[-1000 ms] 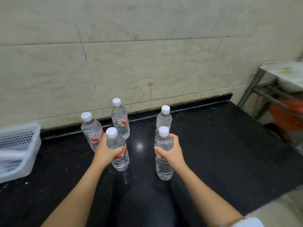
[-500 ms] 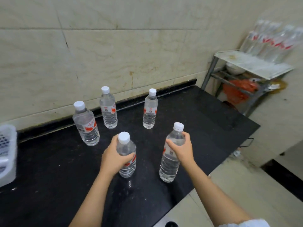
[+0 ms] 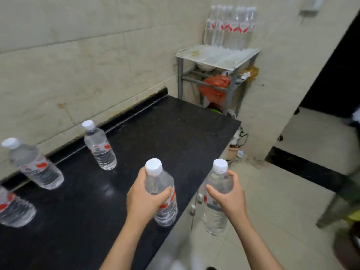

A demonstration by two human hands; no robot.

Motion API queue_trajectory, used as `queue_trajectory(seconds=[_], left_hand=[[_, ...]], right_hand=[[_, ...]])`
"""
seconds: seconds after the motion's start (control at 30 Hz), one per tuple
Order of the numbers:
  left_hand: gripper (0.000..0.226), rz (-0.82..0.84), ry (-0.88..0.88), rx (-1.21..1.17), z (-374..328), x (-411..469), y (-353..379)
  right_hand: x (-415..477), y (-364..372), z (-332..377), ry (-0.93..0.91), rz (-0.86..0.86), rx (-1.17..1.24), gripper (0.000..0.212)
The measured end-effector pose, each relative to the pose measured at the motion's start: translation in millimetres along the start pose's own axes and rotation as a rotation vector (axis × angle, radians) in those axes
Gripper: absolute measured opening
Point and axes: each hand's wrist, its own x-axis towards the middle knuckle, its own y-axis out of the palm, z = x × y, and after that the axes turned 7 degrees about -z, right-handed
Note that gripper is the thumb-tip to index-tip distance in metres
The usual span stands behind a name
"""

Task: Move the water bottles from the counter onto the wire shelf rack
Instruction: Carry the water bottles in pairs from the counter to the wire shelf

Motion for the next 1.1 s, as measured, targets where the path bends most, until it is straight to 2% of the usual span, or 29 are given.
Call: queue_trajectory(seconds=[0.13,0.27,0.6,0.8,1.1], left_hand=[[0.047,-0.010,-0.013,-0.073,-22,-5,77],[0.043,0.048,0.007,-0.036,-36,2,139],[0.045,0.103,0.093,-0.017,-73,49,246],[0.052,0.142,0.093,-0.048,-94,111,318],[0.050,0.073,0.057,-0.233,-166,236,437]], right_hand=[[45,-55,-18,0.014,-0.087,0.007,0.051],[79,-104,-33,0.003,-0.164,-0.043,0.055],[167,-174,-43,-0.019,-0.276,-0.089,0.055],[268,-187,-36,-0.083,-0.203,-0.147,0.056],[464,-187,-15,-0.161,-0.084,-0.231,0.052]])
